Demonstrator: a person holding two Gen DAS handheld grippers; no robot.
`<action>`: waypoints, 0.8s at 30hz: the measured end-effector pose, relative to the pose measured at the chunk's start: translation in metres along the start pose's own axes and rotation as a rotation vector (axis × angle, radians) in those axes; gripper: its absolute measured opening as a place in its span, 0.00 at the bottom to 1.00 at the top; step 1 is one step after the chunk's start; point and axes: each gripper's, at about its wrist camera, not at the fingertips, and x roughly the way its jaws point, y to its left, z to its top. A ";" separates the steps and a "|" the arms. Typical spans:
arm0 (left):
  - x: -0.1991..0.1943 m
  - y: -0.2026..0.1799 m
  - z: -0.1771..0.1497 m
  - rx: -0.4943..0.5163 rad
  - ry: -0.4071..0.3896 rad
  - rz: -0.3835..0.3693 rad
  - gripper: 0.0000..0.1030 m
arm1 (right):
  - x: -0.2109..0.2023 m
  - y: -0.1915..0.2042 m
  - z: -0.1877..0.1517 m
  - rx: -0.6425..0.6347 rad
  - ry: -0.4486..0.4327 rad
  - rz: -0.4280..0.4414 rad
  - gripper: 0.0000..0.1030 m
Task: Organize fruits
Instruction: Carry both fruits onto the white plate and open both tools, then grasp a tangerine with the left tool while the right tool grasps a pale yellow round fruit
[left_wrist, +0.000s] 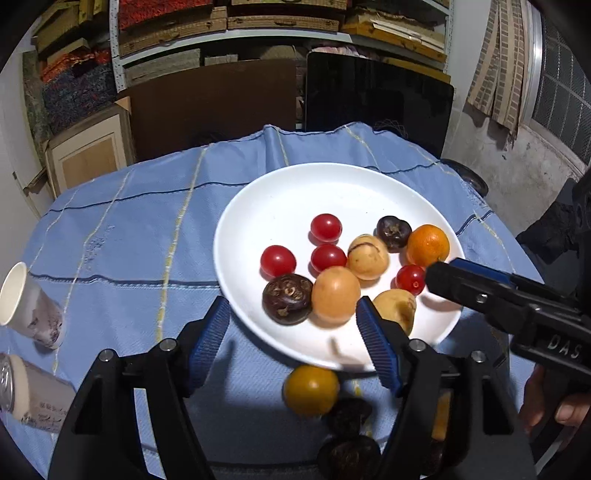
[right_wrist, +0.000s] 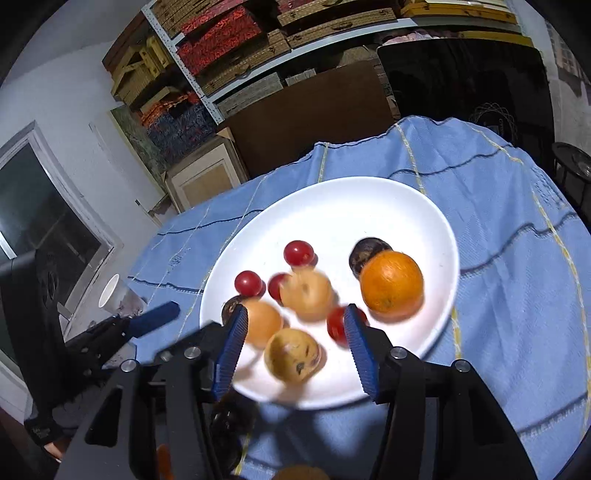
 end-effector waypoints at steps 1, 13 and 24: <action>-0.006 0.002 -0.004 -0.006 0.004 -0.004 0.67 | -0.006 -0.001 -0.003 0.005 -0.003 0.004 0.55; -0.066 0.016 -0.081 -0.024 -0.003 0.017 0.74 | -0.083 0.001 -0.091 -0.014 -0.002 -0.040 0.70; -0.068 0.013 -0.133 -0.047 0.082 -0.035 0.75 | -0.103 0.001 -0.148 0.017 0.005 -0.026 0.76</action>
